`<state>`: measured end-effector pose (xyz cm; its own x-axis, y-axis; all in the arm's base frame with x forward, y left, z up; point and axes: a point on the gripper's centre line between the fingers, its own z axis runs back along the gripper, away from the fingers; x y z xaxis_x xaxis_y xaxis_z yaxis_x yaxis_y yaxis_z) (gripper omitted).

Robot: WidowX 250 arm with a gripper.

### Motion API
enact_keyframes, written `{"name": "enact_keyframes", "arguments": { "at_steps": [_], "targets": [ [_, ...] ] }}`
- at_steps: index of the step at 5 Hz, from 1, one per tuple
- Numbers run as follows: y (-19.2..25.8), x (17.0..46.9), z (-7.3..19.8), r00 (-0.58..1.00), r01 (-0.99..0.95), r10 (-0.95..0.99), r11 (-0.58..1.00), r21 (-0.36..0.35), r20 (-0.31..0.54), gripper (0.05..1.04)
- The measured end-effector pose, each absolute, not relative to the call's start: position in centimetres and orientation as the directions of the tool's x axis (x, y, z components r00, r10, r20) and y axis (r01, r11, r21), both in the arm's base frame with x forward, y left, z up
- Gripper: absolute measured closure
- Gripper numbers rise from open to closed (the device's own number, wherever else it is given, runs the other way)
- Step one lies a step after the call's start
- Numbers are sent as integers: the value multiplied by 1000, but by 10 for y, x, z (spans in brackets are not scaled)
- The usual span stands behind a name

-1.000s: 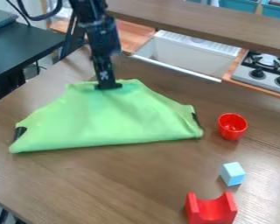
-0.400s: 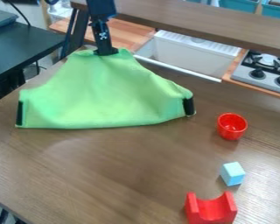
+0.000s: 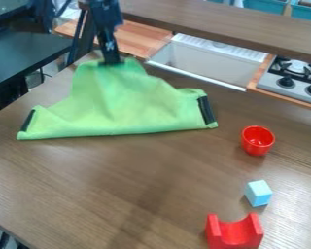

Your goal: Fold the cloth from the bottom right to the top left

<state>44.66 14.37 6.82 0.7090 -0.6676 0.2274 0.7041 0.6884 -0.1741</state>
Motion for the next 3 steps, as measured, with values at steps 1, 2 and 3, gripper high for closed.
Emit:
{"name": "enact_keyframes", "arguments": {
  "at_steps": [1,2,3],
  "targets": [
    [139,440,60,713,699,-656,695,-168,247,304],
    [134,434,78,680,722,-670,683,-109,298,92],
    [132,429,99,652,726,-657,684,-64,379,83]
  ]
}}
